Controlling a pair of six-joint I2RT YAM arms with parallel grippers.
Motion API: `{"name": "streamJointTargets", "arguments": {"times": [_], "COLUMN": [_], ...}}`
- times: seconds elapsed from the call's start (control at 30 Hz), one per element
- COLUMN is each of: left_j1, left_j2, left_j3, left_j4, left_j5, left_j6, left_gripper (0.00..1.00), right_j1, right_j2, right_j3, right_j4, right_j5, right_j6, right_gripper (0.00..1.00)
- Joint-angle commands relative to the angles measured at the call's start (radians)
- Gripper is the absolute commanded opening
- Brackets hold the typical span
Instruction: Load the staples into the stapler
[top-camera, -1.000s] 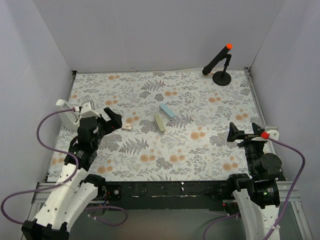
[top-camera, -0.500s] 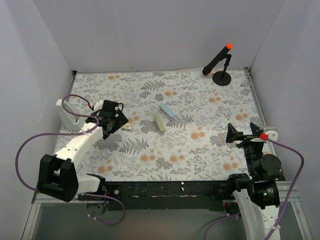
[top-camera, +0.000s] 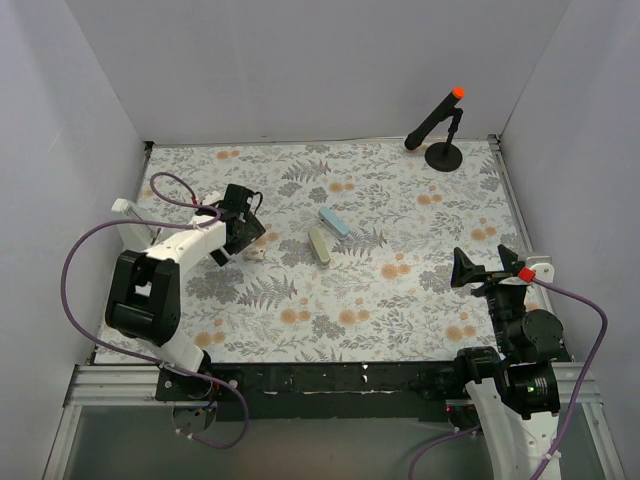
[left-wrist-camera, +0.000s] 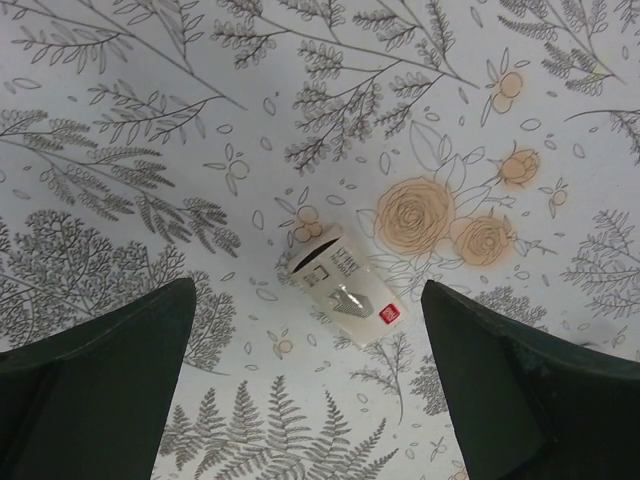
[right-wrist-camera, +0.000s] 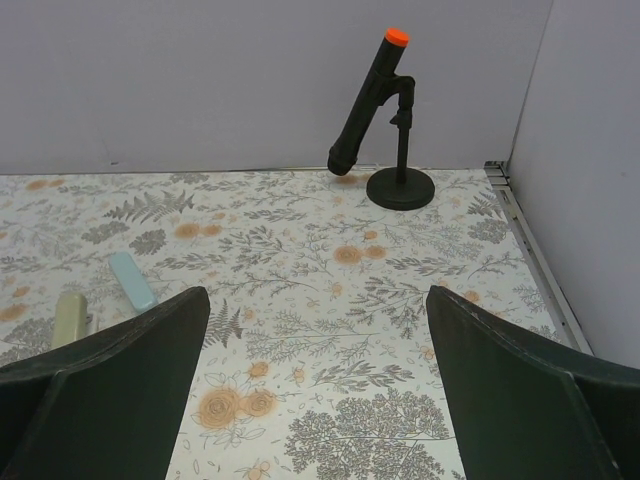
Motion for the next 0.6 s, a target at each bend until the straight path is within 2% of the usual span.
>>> {"name": "streamJointTargets", "arguments": {"times": [0.0, 0.17, 0.33, 0.57], "left_j1": [-0.003, -0.003, -0.003, -0.003], "left_j2": [0.075, 0.171, 0.205, 0.156], "left_j3": [0.084, 0.147, 0.161, 0.078], "left_j4": [-0.003, -0.015, -0.032, -0.005], "left_j5": [-0.024, -0.012, 0.014, 0.054], "left_j6": [-0.024, -0.027, -0.025, -0.037], "left_gripper": [0.98, 0.98, 0.89, 0.78], "right_j1": [0.006, 0.006, 0.008, 0.009], "right_j2": [-0.026, -0.026, -0.026, -0.029], "right_j3": [-0.009, -0.009, -0.009, -0.012], "right_j4": [0.050, 0.053, 0.055, 0.056], "right_j5": [-0.006, -0.004, -0.001, 0.006], "right_j6": [-0.016, -0.016, -0.018, -0.019], "right_gripper": [0.98, 0.98, 0.98, 0.98]}}
